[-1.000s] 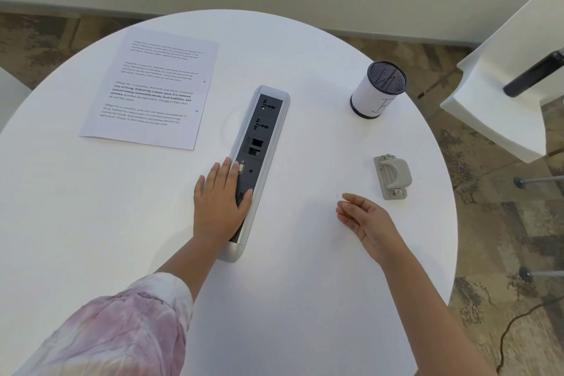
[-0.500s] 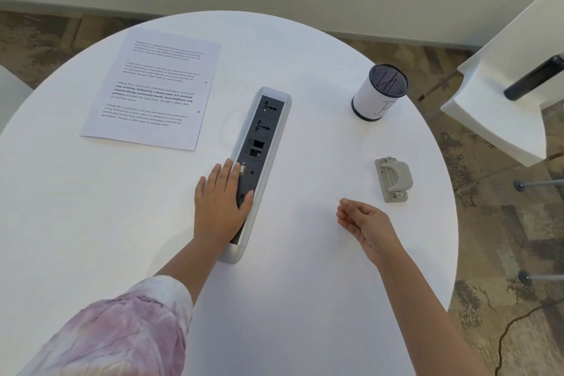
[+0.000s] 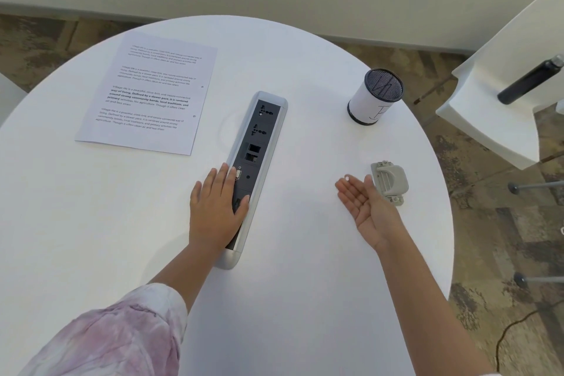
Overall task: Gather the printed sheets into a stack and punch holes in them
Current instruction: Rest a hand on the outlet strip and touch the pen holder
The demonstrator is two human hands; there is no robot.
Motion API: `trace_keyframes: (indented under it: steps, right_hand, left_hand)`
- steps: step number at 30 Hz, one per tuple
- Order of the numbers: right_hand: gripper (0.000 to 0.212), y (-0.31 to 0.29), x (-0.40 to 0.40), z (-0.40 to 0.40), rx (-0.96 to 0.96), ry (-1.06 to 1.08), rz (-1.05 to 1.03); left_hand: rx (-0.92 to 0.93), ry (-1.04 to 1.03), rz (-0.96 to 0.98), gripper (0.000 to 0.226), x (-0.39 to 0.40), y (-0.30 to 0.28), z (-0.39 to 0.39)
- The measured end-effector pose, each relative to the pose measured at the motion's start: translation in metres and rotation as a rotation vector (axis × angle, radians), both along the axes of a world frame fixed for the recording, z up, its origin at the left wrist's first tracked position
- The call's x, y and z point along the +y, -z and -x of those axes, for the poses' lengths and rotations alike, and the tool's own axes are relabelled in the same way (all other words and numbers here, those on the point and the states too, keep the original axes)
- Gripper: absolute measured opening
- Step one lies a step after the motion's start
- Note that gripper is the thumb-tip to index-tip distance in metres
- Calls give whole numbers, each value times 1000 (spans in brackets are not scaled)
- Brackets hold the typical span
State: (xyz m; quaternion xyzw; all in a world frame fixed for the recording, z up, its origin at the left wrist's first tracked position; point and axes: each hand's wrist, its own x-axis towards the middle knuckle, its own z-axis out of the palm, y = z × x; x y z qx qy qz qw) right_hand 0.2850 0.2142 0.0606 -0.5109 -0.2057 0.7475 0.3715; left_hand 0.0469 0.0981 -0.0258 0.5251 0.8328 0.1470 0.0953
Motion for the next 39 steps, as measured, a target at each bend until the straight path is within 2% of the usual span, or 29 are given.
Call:
trace_keyframes:
  steps: [6,10,13,17,20,25,29,31,35,39]
  right_hand:
    - [25,-50,75,18,-102,32,-270]
    - [45,-78,132,20,-237,94,-361]
    - [65,-82,165,20,-461,4,-344]
    - [72,-82,182,20,-759,-161,-387]
    - [73,-78,184,19,-835,-216,-416]
    - [59,-74,183,17,-930,-240,-504]
    - [31,-65,163,18,-1102,-298,-766]
    - [25,-56,143,21,-1119,-369,-820]
    - [19,-27,98,22,-1109,-518,-755]
    - [10,6,57,11,-1146,-644,-595]
  left_hand:
    - [1,2,1,63,-1,2,1]
    - [-4,0,1,63,-1,2,1]
    - [-7,1,3,64,-2,1,2]
    - [-13,-6,-2,64,-2,2,1]
    - [-10,-4,8,64,-2,1,0]
    - [-5,-6,8,64,-1,0,0]
    - [-16,-8,1,63,-2,0,0]
    - [-15,-8,5,63,-1,0,0]
    - [-14,-4,14,64,-1,0,0]
    - [-10,-4,17,64,-1,0,1]
